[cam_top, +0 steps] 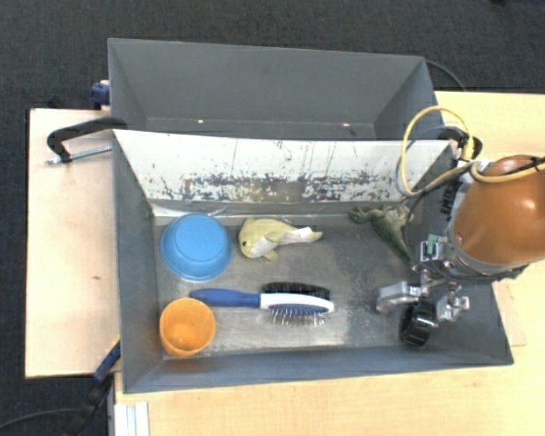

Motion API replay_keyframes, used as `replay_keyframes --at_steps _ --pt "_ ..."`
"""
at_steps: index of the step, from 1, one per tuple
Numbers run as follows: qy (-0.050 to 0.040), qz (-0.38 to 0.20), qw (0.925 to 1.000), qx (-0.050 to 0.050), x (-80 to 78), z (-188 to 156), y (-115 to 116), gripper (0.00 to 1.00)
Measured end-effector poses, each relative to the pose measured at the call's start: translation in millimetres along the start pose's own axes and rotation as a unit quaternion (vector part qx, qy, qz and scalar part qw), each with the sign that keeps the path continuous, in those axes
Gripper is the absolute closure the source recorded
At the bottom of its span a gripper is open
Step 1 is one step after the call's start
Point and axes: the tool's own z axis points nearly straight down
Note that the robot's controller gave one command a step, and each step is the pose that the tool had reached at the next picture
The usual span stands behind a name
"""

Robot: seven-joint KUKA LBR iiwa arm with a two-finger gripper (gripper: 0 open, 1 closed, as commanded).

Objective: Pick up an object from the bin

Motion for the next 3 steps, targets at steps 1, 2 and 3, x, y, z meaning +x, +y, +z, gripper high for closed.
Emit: replay_keyframes --at_steps 1,2,3 --pt "0.0008 -0.001 1.0000 0.001 0.4 -0.7 -1.3 1.00" --pt "0.0016 0.004 1.0000 0.007 -36.8 -113.3 -11.6 1.00" --pt "0.0008 0.189 0.9819 0.007 -33.7 -190.4 -51.9 1.00"
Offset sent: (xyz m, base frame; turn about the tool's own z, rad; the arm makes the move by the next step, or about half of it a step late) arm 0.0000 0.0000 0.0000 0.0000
